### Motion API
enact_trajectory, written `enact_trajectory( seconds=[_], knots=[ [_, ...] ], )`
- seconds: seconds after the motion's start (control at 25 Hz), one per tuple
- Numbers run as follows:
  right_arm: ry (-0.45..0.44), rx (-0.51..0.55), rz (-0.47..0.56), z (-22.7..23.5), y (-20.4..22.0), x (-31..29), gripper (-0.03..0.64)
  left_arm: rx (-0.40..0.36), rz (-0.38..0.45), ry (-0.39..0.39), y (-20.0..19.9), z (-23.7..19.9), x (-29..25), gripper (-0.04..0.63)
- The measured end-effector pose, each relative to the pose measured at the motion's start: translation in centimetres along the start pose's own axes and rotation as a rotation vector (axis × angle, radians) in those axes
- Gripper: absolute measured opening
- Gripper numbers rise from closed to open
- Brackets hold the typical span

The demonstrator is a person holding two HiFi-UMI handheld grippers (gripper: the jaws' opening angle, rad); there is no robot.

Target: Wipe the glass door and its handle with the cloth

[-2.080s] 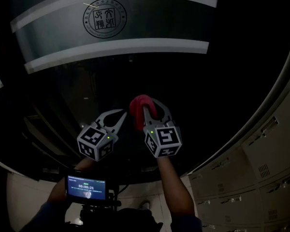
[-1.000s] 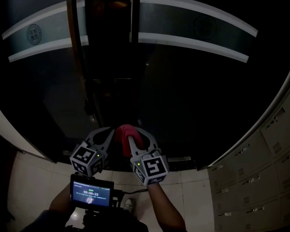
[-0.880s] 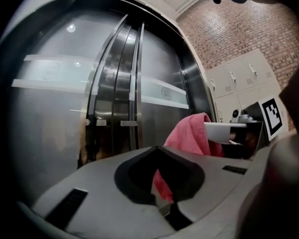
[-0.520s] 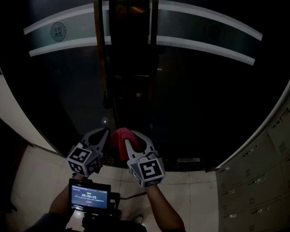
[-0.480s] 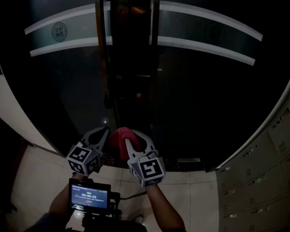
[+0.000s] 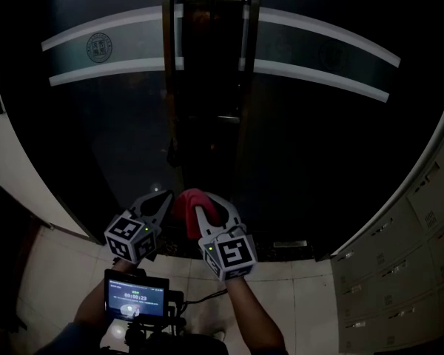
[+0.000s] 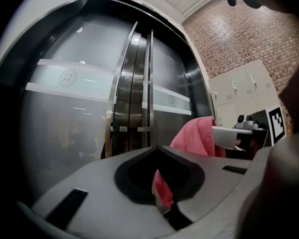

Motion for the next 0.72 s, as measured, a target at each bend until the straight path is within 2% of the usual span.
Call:
enact_trajectory(
  seconds=[0.44,0.56,0.72],
  knots=[
    [0.028,0.006,-0.003,-1.6,-0.5,-2.8,0.028,0.004,0.013,0.094,-0.4,-2.1,-0.9,0.009],
    [0.02,0.043,0.023,-1.6,-2.3,-4.7,0.028,-0.046,0.015,0.133,-2.6,-3.4,-2.1,0.011],
    [0.032,0.12,0.05,-1.0,-7.4,-6.8,0.028,-0.082,0.092,0.196,-7.7,-5.0,-3.3,0.011]
  ],
)
Point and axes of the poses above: the fingertips, and each gripper's own axes: x backward along the fingers, z to its right, y out of its underside, the point moved 8 cm from there along x, backward along the fingers, and after that the axes turned 14 degrees about -x, right-handed, at the moved point
